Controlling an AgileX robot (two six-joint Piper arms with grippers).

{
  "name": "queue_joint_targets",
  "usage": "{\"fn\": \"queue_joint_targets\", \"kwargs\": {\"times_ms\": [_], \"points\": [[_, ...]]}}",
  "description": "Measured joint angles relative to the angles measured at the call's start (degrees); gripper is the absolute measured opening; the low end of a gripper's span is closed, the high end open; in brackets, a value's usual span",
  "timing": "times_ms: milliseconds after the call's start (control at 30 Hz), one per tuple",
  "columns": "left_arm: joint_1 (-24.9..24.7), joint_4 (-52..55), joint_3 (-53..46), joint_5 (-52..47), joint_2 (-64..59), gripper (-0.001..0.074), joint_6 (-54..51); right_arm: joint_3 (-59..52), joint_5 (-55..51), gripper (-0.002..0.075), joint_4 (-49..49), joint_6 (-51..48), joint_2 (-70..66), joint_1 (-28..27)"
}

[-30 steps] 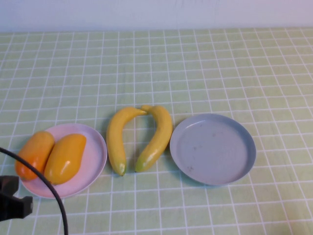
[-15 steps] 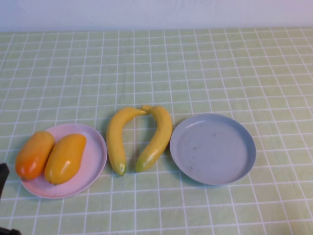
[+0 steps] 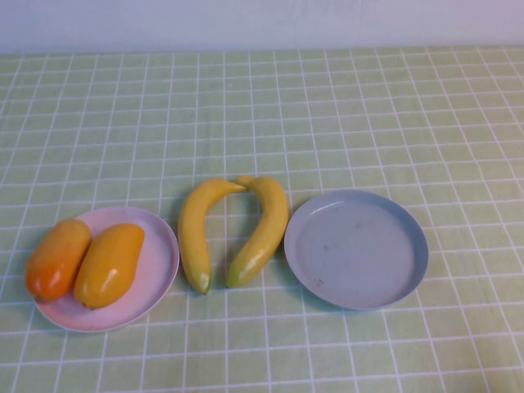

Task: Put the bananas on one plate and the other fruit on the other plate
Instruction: Put another type of fruit in the right plate

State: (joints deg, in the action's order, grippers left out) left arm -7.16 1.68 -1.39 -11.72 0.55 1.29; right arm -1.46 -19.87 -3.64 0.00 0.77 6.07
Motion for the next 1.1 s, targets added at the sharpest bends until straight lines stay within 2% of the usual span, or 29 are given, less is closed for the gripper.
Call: {"fn": "queue_joint_targets", "kwargs": {"times_ms": [233,1100], "points": [[2.2,-0.1,0.0,-9.5,0.0,0.0004,0.0,0.0,0.0,-0.0015,0.0,0.0,0.0,0.0],[2.2,-0.4,0.0,-9.8,0.1,0.0004,0.0,0.0,1.4,-0.0015,0.0,0.0,0.0,0.0]]}}
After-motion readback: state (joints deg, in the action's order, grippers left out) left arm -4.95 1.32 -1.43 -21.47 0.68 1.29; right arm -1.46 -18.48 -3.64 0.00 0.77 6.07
